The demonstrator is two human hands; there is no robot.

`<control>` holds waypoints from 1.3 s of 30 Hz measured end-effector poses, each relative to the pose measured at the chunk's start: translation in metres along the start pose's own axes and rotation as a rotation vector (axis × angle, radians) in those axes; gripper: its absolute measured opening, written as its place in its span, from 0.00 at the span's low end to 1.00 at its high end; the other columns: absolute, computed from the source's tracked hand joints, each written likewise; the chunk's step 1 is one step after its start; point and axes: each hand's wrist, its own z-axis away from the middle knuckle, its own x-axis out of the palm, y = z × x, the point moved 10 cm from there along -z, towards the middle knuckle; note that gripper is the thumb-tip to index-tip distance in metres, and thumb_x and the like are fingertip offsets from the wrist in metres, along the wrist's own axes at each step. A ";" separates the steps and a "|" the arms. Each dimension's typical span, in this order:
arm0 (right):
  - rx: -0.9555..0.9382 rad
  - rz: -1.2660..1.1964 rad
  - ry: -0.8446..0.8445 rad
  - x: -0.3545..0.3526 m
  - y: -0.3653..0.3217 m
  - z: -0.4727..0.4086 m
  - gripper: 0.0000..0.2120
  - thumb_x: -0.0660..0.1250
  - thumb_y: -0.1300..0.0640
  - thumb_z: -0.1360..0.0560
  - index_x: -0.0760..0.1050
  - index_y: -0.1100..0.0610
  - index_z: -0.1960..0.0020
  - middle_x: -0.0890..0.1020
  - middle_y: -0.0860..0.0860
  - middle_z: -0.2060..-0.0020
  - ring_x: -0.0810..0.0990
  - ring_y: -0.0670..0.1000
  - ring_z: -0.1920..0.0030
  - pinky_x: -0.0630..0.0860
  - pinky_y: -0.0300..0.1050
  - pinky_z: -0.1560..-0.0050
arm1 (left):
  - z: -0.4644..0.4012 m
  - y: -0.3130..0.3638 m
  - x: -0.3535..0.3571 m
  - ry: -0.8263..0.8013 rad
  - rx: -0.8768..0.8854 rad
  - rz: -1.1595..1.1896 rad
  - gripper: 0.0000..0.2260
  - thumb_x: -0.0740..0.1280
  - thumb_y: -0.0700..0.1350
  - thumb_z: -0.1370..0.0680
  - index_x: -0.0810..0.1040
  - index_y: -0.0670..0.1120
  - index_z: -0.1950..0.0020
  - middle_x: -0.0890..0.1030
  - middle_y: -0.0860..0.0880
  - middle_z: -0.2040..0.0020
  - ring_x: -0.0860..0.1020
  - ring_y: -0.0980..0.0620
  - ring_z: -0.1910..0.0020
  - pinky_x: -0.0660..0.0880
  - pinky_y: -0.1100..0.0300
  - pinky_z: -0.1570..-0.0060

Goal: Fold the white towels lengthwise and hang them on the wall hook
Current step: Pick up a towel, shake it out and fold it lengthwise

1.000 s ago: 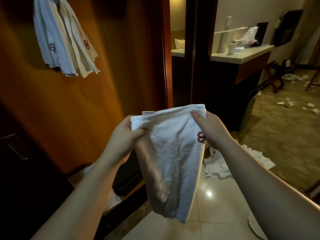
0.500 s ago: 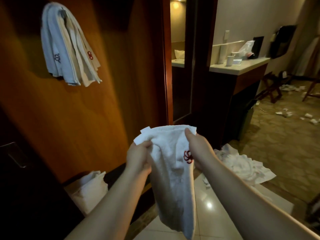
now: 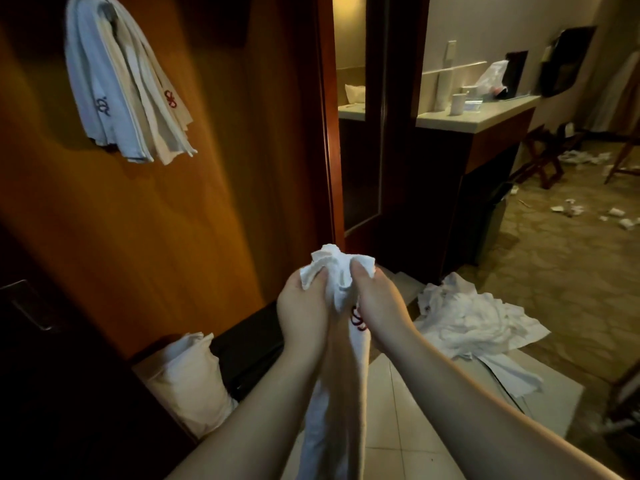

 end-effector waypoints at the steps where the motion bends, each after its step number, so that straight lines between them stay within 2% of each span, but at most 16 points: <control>1: -0.010 0.041 0.034 -0.009 -0.002 -0.003 0.18 0.56 0.41 0.17 0.79 0.51 0.43 0.84 0.49 0.59 0.81 0.35 0.65 0.68 0.27 0.77 | -0.004 0.003 -0.004 -0.006 0.005 0.000 0.10 0.68 0.50 0.20 0.80 0.62 0.59 0.81 0.70 0.60 0.79 0.71 0.60 0.72 0.65 0.63; 5: -0.024 0.066 0.128 -0.045 -0.002 -0.017 0.16 0.57 0.43 0.17 0.78 0.51 0.44 0.85 0.59 0.57 0.85 0.55 0.60 0.76 0.40 0.69 | -0.025 0.011 -0.028 -0.010 0.001 0.038 0.05 0.69 0.52 0.20 0.81 0.61 0.55 0.84 0.64 0.57 0.82 0.63 0.59 0.78 0.56 0.56; 9: -0.110 0.186 0.144 -0.066 -0.009 -0.033 0.16 0.58 0.40 0.18 0.78 0.46 0.54 0.85 0.45 0.63 0.83 0.43 0.65 0.78 0.44 0.63 | -0.038 0.021 -0.030 -0.071 -0.009 0.051 0.03 0.71 0.49 0.22 0.84 0.54 0.49 0.87 0.54 0.56 0.85 0.52 0.56 0.82 0.47 0.50; 13: -0.133 0.074 0.115 -0.072 -0.010 -0.043 0.12 0.61 0.35 0.22 0.78 0.39 0.52 0.85 0.49 0.61 0.85 0.49 0.64 0.78 0.40 0.68 | -0.048 0.033 -0.018 -0.146 -0.055 0.083 0.03 0.72 0.45 0.23 0.85 0.52 0.53 0.87 0.51 0.56 0.86 0.50 0.56 0.82 0.47 0.49; 14: -0.124 -0.011 0.080 -0.071 -0.008 -0.043 0.11 0.63 0.33 0.24 0.78 0.37 0.49 0.86 0.48 0.58 0.86 0.49 0.61 0.79 0.41 0.65 | -0.051 0.035 -0.014 -0.167 -0.095 0.110 0.03 0.72 0.44 0.23 0.86 0.51 0.54 0.87 0.49 0.56 0.86 0.48 0.56 0.82 0.47 0.49; 16: -0.058 -0.248 -0.050 -0.062 0.005 -0.045 0.23 0.71 0.31 0.31 0.74 0.39 0.39 0.86 0.48 0.49 0.86 0.51 0.49 0.83 0.48 0.55 | -0.057 0.040 -0.008 -0.203 -0.158 0.140 0.03 0.73 0.43 0.24 0.85 0.50 0.53 0.87 0.47 0.55 0.86 0.46 0.56 0.83 0.48 0.52; 18: 0.020 -0.390 -0.144 -0.053 0.019 -0.044 0.41 0.77 0.32 0.39 0.69 0.46 0.31 0.84 0.52 0.42 0.85 0.53 0.45 0.83 0.50 0.52 | -0.062 0.049 -0.004 -0.229 -0.178 0.144 0.04 0.74 0.42 0.24 0.84 0.50 0.51 0.87 0.47 0.56 0.86 0.48 0.60 0.82 0.55 0.61; 19: 0.027 -0.390 -0.163 -0.050 0.021 -0.042 0.45 0.78 0.33 0.39 0.67 0.48 0.29 0.83 0.54 0.40 0.85 0.52 0.45 0.83 0.48 0.52 | -0.064 0.053 -0.002 -0.244 -0.182 0.142 0.04 0.74 0.42 0.25 0.83 0.50 0.51 0.87 0.47 0.57 0.86 0.49 0.61 0.81 0.57 0.64; 21: 0.035 -0.343 -0.166 -0.045 0.023 -0.040 0.47 0.77 0.37 0.36 0.61 0.50 0.24 0.79 0.55 0.35 0.85 0.51 0.46 0.83 0.48 0.51 | -0.066 0.061 0.001 -0.264 -0.183 0.147 0.05 0.75 0.42 0.25 0.83 0.49 0.51 0.87 0.47 0.57 0.86 0.48 0.60 0.80 0.54 0.60; 23: 0.042 -0.262 -0.154 -0.040 0.018 -0.041 0.53 0.77 0.36 0.37 0.55 0.49 0.20 0.77 0.54 0.34 0.84 0.54 0.44 0.82 0.53 0.45 | -0.067 0.068 0.004 -0.277 -0.175 0.141 0.06 0.75 0.42 0.26 0.84 0.49 0.50 0.87 0.48 0.57 0.86 0.47 0.58 0.81 0.51 0.55; 25: 0.029 -0.088 -0.072 -0.042 0.007 -0.041 0.55 0.78 0.35 0.36 0.53 0.49 0.19 0.75 0.53 0.32 0.81 0.56 0.40 0.79 0.57 0.39 | -0.068 0.071 0.006 -0.273 -0.161 0.117 0.06 0.76 0.43 0.26 0.84 0.51 0.51 0.87 0.49 0.57 0.86 0.47 0.57 0.81 0.50 0.54; 28: -0.016 0.049 0.086 -0.049 -0.012 -0.041 0.53 0.78 0.37 0.34 0.54 0.53 0.20 0.72 0.51 0.30 0.75 0.55 0.35 0.77 0.54 0.38 | -0.067 0.075 0.006 -0.250 -0.110 0.096 0.04 0.75 0.45 0.25 0.84 0.52 0.52 0.87 0.50 0.56 0.86 0.47 0.55 0.81 0.46 0.49; 30: -0.037 0.116 0.151 -0.053 -0.020 -0.039 0.47 0.78 0.39 0.33 0.60 0.55 0.24 0.75 0.49 0.36 0.76 0.51 0.41 0.75 0.43 0.53 | -0.063 0.077 0.005 -0.243 -0.069 0.089 0.03 0.74 0.46 0.24 0.86 0.54 0.54 0.87 0.51 0.55 0.86 0.49 0.54 0.81 0.46 0.47; 32: -0.039 0.189 0.218 -0.061 -0.026 -0.037 0.35 0.77 0.40 0.31 0.68 0.55 0.33 0.77 0.47 0.47 0.78 0.49 0.49 0.68 0.38 0.64 | -0.057 0.079 0.005 -0.238 -0.034 0.086 0.05 0.74 0.46 0.24 0.86 0.57 0.57 0.87 0.52 0.56 0.86 0.52 0.56 0.81 0.48 0.48; 36: -0.065 0.134 0.271 -0.064 -0.037 -0.035 0.14 0.74 0.45 0.26 0.76 0.51 0.48 0.81 0.44 0.58 0.81 0.47 0.57 0.72 0.40 0.65 | -0.047 0.079 0.001 -0.156 0.043 0.093 0.03 0.71 0.47 0.21 0.83 0.55 0.53 0.86 0.55 0.57 0.85 0.55 0.58 0.82 0.53 0.53; 39: -0.128 0.135 0.305 -0.055 -0.048 -0.023 0.08 0.71 0.49 0.24 0.74 0.48 0.58 0.80 0.44 0.64 0.78 0.41 0.64 0.70 0.36 0.69 | -0.033 0.079 -0.003 -0.026 0.127 0.056 0.07 0.68 0.49 0.19 0.81 0.58 0.56 0.83 0.62 0.61 0.82 0.63 0.62 0.77 0.63 0.62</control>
